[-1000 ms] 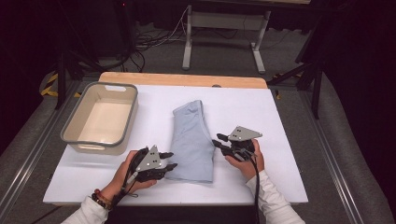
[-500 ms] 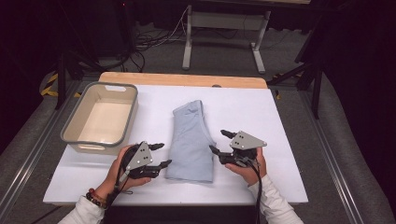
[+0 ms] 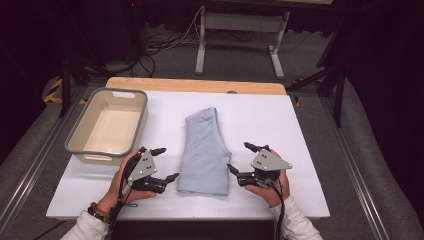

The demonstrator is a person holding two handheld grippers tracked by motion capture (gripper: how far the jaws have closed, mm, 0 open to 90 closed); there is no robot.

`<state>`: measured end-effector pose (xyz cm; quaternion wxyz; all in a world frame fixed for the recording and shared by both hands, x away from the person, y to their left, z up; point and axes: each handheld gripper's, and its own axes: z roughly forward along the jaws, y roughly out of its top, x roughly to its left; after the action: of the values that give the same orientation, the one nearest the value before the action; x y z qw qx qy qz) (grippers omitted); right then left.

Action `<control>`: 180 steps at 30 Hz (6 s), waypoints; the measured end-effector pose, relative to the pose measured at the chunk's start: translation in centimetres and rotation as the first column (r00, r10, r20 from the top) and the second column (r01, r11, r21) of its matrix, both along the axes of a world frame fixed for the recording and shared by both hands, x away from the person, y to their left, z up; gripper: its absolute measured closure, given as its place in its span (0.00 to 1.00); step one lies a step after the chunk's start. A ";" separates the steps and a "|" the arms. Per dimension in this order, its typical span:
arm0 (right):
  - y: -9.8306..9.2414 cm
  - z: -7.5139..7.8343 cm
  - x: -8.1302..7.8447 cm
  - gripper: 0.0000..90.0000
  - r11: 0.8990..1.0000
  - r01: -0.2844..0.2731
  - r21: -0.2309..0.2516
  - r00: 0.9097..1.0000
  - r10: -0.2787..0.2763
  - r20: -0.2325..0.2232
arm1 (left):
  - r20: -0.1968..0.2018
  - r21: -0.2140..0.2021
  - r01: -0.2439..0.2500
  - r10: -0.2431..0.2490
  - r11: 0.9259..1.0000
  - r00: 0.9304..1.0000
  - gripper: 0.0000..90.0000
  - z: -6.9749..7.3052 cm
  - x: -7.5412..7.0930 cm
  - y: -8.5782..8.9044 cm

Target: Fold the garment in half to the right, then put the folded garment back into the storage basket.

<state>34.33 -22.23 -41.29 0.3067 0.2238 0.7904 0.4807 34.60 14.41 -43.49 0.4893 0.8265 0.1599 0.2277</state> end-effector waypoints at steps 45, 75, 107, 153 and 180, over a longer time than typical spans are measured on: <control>-4.0 -3.2 -2.9 0.14 0.997 0.074 -0.011 0.997 -0.074 -0.020 | -0.068 -0.037 -0.075 0.072 0.996 0.995 0.08 -2.4 -1.2 4.0; -1.7 -0.1 2.9 0.16 0.994 0.096 0.051 0.991 -0.091 -0.093 | -0.176 -0.078 -0.018 0.004 0.997 0.984 0.10 -1.7 -0.6 1.1; 4.3 -4.8 11.3 0.07 1.000 0.011 -0.009 0.842 -0.015 -0.540 | -0.342 0.126 0.029 0.016 0.992 0.940 0.12 -3.3 1.4 -4.5; 3.9 -2.4 9.0 0.81 0.968 -0.152 0.198 0.858 0.228 -0.460 | -0.371 0.040 0.140 -0.115 0.989 0.921 0.86 -1.8 1.1 -2.8; 4.3 0.2 7.3 0.81 0.969 -0.168 0.183 0.917 0.221 -0.332 | -0.270 0.050 0.127 -0.109 0.991 0.957 0.86 -0.1 0.5 -2.1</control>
<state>41.60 -17.98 -41.10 0.0940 0.2482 0.8121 0.5196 35.08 12.32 -43.59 0.4480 0.8737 0.1668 0.0900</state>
